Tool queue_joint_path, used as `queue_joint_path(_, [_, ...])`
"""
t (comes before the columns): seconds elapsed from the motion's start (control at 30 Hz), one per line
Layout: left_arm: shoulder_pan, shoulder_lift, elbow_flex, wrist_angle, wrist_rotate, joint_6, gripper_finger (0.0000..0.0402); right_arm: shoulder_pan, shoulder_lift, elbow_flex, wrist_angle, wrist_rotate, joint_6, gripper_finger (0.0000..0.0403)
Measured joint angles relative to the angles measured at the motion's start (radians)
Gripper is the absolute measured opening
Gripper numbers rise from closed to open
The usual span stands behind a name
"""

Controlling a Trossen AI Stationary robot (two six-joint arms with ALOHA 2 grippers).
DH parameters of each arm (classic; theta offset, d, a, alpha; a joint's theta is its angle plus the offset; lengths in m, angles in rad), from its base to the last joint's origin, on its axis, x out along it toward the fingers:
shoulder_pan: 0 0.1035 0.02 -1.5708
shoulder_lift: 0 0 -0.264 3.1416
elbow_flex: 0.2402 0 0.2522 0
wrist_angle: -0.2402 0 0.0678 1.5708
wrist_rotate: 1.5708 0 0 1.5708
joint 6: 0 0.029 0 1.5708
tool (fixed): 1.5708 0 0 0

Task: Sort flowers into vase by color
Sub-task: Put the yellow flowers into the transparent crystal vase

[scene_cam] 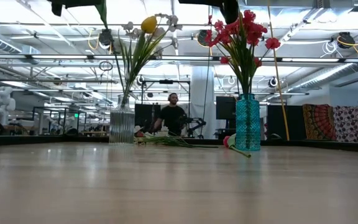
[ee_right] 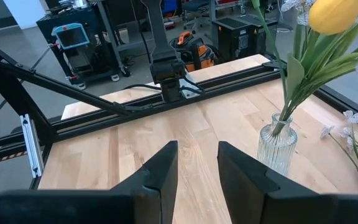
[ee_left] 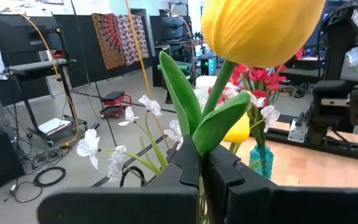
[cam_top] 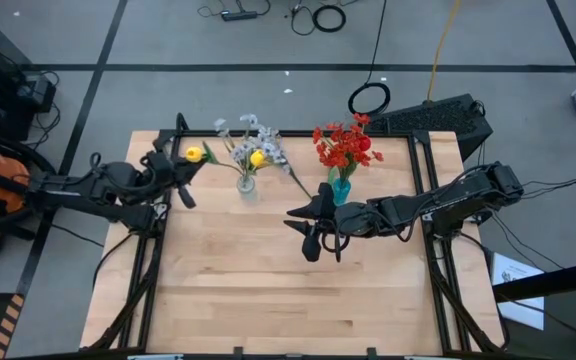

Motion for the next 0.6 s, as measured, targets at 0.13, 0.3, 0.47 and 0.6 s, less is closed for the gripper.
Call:
queue_joint_path(0.13, [0.000,-0.018,0.000,-0.008,-0.004,0.000,0.0001,0.000,0.000,0.000,0.000,0.000,0.000,0.0105])
queue_joint_path(0.3, [0.000,-0.042,0.000,-0.010,-0.003,0.000,0.0001,0.000,0.000,0.000,0.000,0.000,0.000,0.0105])
queue_joint_path(0.47, [0.000,-0.054,0.000,-0.012,0.033,-0.006,0.0001,0.000,0.000,0.000,0.000,0.000,0.000,0.0105])
queue_joint_path(0.6, [0.000,-0.054,0.000,-0.037,0.057,-0.051,0.0001,-0.005,0.000,0.000,0.000,0.000,0.000,0.0105])
